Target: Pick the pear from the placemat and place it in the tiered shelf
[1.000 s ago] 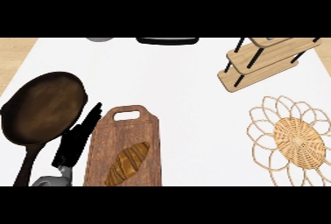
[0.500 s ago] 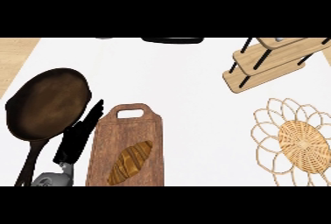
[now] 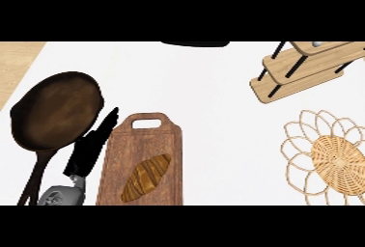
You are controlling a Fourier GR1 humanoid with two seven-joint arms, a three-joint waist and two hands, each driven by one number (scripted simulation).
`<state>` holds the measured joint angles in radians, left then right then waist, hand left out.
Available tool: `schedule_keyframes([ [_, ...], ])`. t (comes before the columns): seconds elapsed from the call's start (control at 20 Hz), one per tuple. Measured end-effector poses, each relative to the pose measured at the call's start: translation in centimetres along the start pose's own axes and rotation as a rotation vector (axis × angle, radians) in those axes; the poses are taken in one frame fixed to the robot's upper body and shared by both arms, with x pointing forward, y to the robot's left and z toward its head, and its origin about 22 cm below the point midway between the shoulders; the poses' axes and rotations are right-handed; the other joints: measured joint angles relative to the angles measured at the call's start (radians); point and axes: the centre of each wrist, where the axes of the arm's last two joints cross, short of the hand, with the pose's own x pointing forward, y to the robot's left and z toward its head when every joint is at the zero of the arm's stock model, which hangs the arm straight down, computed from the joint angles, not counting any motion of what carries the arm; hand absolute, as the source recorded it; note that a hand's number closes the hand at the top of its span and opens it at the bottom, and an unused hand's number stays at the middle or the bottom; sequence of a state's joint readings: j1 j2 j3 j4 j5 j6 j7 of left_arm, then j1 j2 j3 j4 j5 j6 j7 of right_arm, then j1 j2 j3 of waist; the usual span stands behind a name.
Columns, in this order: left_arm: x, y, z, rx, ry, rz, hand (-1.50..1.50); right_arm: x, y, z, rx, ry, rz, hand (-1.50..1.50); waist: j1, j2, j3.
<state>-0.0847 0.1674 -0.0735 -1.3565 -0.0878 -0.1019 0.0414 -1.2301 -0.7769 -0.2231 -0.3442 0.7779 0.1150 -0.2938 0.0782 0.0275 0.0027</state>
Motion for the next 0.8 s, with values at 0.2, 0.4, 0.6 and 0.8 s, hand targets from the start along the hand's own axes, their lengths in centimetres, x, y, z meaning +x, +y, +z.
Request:
schedule_keyframes([
  [0.2,0.0,0.0,0.1,-0.004,-0.007,-0.007,0.00,0.6,1.6,-0.6,0.041,-0.001,0.011,1.50,0.007,0.002,-0.001],
  [0.4,0.1,0.1,0.0,-0.006,-0.005,-0.005,0.00,0.8,2.7,-0.9,0.095,-0.004,-0.040,1.50,0.008,-0.003,-0.006],
  [0.6,0.2,-0.2,-0.1,-0.011,-0.004,-0.004,0.00,0.5,3.9,-0.9,0.145,0.059,-0.332,-1.50,0.006,-0.008,-0.008],
  [0.8,0.2,-0.5,-0.2,-0.012,-0.004,-0.008,0.00,0.2,5.2,-0.8,0.179,0.086,-0.586,-1.50,0.006,-0.004,-0.006],
])
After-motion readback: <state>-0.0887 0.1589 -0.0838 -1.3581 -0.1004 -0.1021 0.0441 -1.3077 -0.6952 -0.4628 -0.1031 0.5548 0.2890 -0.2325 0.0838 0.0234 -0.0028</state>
